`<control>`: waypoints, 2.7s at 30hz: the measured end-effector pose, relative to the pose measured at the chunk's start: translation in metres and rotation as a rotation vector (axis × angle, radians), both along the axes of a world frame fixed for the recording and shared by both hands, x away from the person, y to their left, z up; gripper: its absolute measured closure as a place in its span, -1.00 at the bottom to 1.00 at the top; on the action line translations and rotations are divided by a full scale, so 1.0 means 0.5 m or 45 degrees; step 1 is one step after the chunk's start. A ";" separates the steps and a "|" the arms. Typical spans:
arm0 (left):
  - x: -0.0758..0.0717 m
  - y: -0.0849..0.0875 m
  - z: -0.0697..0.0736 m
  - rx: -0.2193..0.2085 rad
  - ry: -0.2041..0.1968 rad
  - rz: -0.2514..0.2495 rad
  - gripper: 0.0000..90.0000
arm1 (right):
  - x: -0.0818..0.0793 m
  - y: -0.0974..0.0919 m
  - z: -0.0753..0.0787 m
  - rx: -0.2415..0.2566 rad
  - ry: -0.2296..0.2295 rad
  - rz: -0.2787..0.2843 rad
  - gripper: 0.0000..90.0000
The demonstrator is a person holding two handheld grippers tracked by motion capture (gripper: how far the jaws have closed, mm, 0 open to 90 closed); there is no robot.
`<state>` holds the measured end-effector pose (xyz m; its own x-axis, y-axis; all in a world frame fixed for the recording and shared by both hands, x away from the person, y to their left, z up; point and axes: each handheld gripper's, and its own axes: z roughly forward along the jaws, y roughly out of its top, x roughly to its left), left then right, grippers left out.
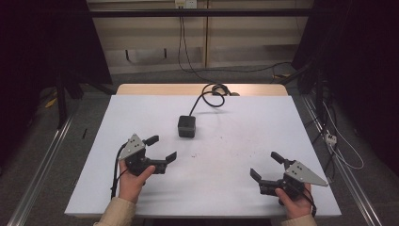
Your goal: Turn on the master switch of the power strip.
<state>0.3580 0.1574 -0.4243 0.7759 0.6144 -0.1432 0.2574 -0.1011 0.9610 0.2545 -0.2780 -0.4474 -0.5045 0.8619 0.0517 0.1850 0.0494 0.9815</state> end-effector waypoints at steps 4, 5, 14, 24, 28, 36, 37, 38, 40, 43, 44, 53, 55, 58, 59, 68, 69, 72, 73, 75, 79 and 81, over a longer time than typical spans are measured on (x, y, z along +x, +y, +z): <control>0.008 -0.015 0.003 0.007 0.001 -0.011 -0.91 | -0.002 -0.003 0.000 0.004 0.002 -0.005 -0.95; 0.012 -0.022 0.004 0.014 0.004 -0.017 -0.91 | -0.003 -0.004 0.000 0.003 0.000 -0.005 -0.95; 0.039 -0.046 0.001 0.022 0.024 -0.006 -0.91 | -0.006 -0.007 0.001 0.000 -0.002 -0.010 -0.95; 0.059 -0.051 0.000 0.009 0.030 0.009 -0.89 | -0.008 -0.012 0.001 0.013 0.006 -0.017 -0.95; 0.067 -0.052 0.004 -0.004 0.027 0.020 -0.89 | -0.008 -0.012 0.001 0.017 0.004 -0.020 -0.95; 0.081 -0.063 0.007 0.003 0.023 0.029 -0.88 | -0.008 -0.012 0.001 0.009 0.003 -0.016 -0.95; 0.083 -0.064 0.008 0.011 0.024 0.030 -0.88 | -0.008 -0.012 0.001 0.010 0.004 -0.014 -0.95; 0.085 -0.065 0.008 0.010 0.021 0.029 -0.88 | -0.008 -0.012 0.001 0.010 0.004 -0.015 -0.95; 0.087 -0.066 0.008 0.006 0.025 0.034 -0.88 | -0.008 -0.012 0.001 0.010 0.002 -0.017 -0.95; 0.094 -0.070 0.010 0.015 0.023 0.035 -0.87 | -0.008 -0.012 0.002 0.007 0.001 -0.016 -0.95; 0.095 -0.071 0.011 0.013 0.025 0.039 -0.87 | -0.008 -0.012 0.002 0.006 -0.001 -0.016 -0.95; 0.107 -0.072 0.012 0.006 0.027 0.062 -0.87 | -0.009 -0.014 0.002 0.009 -0.002 -0.015 -0.95; 0.111 -0.073 0.010 0.009 0.033 0.074 -0.86 | -0.009 -0.015 0.003 0.014 -0.003 -0.020 -0.95; 0.115 -0.074 0.011 0.023 0.032 0.073 -0.86 | -0.009 -0.015 0.003 0.010 -0.007 -0.021 -0.95; 0.118 -0.076 0.014 0.016 0.032 0.077 -0.86 | -0.009 -0.014 0.003 0.008 -0.006 -0.018 -0.95; 0.132 -0.084 0.020 0.004 0.030 0.082 -0.85 | -0.009 -0.014 0.003 0.013 -0.005 -0.019 -0.95; 0.134 -0.085 0.017 0.008 0.037 0.087 -0.85 | -0.009 -0.014 0.003 0.015 -0.004 -0.019 -0.95; 0.138 -0.086 0.013 0.018 0.039 0.089 -0.84 | -0.008 -0.014 0.003 0.016 -0.004 -0.019 -0.95; 0.140 -0.086 0.012 0.018 0.040 0.092 -0.84 | -0.008 -0.014 0.003 0.014 -0.004 -0.017 -0.95; 0.141 -0.086 0.012 0.017 0.040 0.099 -0.83 | -0.008 -0.014 0.003 0.009 -0.006 -0.016 -0.95; 0.146 -0.088 0.012 0.037 0.039 0.099 -0.81 | -0.008 -0.014 0.003 0.014 -0.006 -0.015 -0.95; 0.149 -0.090 0.015 0.038 0.035 0.098 -0.81 | -0.008 -0.013 0.003 0.015 -0.006 -0.016 -0.95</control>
<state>0.4324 0.1123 -0.4168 0.7224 0.6762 -0.1445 0.2914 -0.1082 0.9505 0.2503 -0.2847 -0.4459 -0.4937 0.8676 0.0596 0.1808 0.0354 0.9829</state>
